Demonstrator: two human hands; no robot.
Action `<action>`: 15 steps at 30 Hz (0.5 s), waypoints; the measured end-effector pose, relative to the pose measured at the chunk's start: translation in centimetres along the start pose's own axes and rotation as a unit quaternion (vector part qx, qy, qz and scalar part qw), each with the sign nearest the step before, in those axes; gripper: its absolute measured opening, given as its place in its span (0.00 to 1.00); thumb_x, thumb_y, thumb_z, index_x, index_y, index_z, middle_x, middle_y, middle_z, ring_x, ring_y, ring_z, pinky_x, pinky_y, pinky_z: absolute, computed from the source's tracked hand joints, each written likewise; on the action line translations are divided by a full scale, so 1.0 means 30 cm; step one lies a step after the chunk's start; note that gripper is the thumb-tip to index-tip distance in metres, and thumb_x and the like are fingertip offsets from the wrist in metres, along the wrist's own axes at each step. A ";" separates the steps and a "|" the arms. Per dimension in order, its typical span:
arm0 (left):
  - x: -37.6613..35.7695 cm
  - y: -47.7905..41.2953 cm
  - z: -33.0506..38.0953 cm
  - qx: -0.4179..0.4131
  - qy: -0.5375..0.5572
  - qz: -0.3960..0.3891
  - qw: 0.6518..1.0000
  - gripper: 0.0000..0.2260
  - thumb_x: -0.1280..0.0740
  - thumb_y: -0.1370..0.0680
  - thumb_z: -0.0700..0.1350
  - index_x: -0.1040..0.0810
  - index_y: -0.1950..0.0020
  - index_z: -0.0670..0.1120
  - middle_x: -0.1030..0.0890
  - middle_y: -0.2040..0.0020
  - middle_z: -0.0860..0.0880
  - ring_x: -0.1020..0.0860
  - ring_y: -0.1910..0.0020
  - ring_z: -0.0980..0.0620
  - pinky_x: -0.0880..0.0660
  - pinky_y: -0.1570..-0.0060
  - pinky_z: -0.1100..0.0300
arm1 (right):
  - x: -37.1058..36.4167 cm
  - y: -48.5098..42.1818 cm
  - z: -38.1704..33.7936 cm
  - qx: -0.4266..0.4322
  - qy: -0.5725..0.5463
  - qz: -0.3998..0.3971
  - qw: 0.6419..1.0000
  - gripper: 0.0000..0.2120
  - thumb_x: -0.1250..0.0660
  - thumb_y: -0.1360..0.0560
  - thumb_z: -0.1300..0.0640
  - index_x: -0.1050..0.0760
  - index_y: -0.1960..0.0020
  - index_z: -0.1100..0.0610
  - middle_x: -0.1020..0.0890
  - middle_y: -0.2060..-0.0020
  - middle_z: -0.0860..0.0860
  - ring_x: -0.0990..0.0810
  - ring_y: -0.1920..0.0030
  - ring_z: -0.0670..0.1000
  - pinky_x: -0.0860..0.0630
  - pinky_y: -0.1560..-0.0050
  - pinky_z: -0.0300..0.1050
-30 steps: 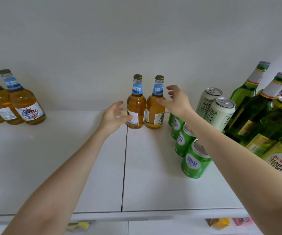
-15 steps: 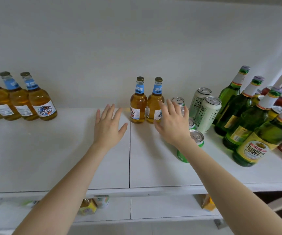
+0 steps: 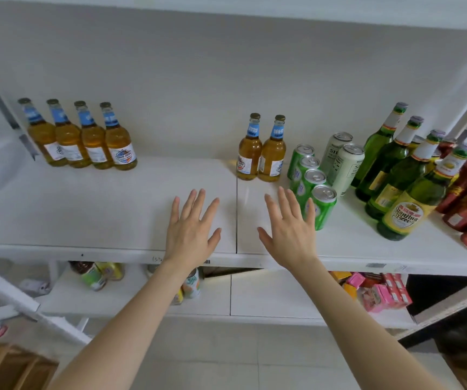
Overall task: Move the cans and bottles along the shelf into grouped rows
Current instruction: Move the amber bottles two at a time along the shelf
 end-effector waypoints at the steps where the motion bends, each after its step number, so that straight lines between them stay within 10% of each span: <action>1: 0.013 0.032 -0.012 0.002 -0.004 -0.002 1.000 0.29 0.34 0.22 0.56 0.33 0.24 0.48 0.35 0.23 0.39 0.38 0.23 0.39 0.44 0.26 0.38 | 0.006 0.029 -0.023 -0.001 0.000 -0.003 1.000 0.35 0.30 0.28 0.42 0.32 0.26 0.56 0.30 0.27 0.60 0.33 0.26 0.61 0.40 0.29 0.70; 15: 0.120 0.328 -0.430 0.022 -0.049 -0.044 0.998 0.31 0.39 0.21 0.59 0.42 0.21 0.51 0.43 0.20 0.41 0.46 0.21 0.42 0.54 0.25 0.40 | 0.068 0.138 -0.540 0.018 -0.035 0.009 0.999 0.39 0.26 0.32 0.40 0.31 0.27 0.56 0.28 0.28 0.59 0.29 0.28 0.62 0.41 0.29 0.68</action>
Point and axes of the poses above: each hand's wrist, its own y-axis away from the middle knuckle, its own x-axis out of the back of the hand, z = x × y, the point moved 7 cm from there along -y, towards the middle knuckle
